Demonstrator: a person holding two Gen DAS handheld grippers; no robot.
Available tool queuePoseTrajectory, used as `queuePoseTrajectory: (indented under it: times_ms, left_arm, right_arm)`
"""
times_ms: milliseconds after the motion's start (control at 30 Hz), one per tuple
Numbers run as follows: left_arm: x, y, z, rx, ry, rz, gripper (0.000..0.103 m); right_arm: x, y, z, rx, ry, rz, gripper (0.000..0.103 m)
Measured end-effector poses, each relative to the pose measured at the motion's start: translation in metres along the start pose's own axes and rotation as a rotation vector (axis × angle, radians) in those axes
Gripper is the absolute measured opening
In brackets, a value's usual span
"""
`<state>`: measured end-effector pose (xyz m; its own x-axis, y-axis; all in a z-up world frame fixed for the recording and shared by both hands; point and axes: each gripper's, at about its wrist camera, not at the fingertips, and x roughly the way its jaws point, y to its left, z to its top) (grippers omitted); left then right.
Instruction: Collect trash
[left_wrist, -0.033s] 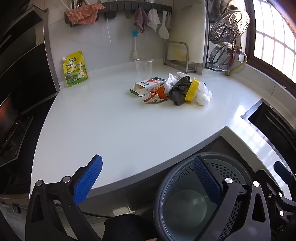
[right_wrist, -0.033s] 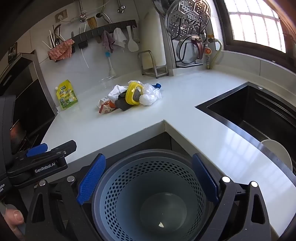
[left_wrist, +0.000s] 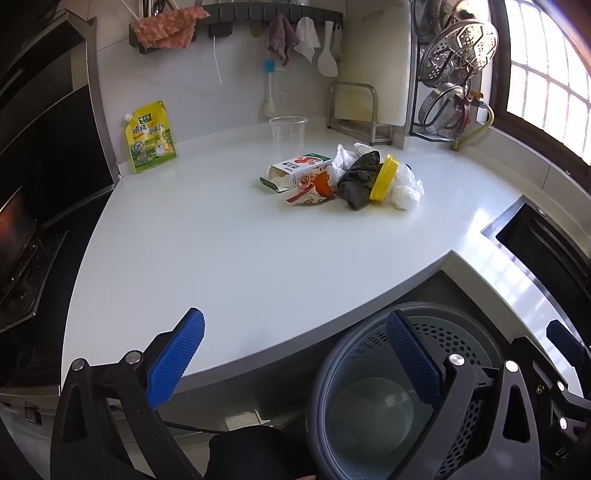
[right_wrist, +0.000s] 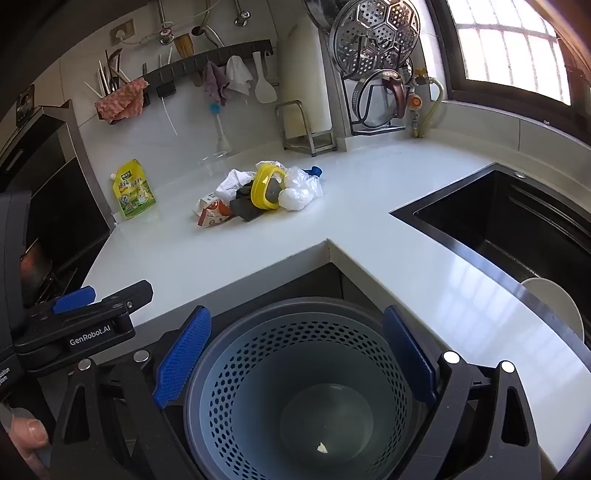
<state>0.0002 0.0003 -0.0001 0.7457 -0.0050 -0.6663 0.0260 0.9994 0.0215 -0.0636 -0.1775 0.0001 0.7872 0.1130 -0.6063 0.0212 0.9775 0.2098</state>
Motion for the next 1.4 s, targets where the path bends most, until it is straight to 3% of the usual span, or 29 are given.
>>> queuePoseTrajectory:
  times_ms: [1400]
  left_arm:
    - [-0.006, 0.007, -0.004, -0.008, -0.009, 0.027, 0.097]
  right_arm:
    - [-0.008, 0.002, -0.001, 0.012, -0.016, 0.015, 0.09]
